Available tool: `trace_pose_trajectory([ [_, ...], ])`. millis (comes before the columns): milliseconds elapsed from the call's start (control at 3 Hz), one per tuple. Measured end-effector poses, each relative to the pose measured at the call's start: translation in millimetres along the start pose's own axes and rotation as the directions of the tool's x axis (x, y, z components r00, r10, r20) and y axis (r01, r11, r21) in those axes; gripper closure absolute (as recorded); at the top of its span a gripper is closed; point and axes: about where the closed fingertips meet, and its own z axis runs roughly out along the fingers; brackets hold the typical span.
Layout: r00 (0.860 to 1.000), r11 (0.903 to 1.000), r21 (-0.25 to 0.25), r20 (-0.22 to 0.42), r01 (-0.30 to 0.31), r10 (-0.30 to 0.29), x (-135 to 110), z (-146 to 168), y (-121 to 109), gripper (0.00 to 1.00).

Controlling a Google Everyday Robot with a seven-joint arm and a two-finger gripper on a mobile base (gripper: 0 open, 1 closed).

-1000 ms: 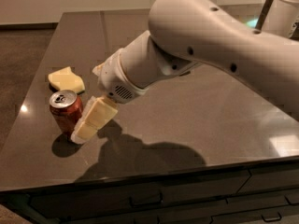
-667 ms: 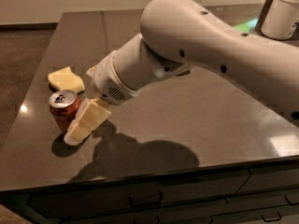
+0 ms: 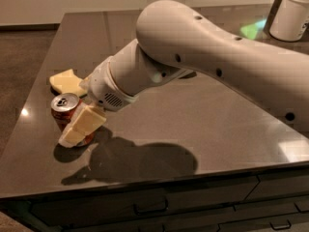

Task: Move coke can near green rice chip bag

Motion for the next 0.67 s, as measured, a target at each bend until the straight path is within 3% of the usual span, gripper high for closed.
trace_pose_trajectory([
  [667,1.000,0.9997,-0.021,0.008,-0.013,0.013,-4.1,3.0,-0.3,0.64],
])
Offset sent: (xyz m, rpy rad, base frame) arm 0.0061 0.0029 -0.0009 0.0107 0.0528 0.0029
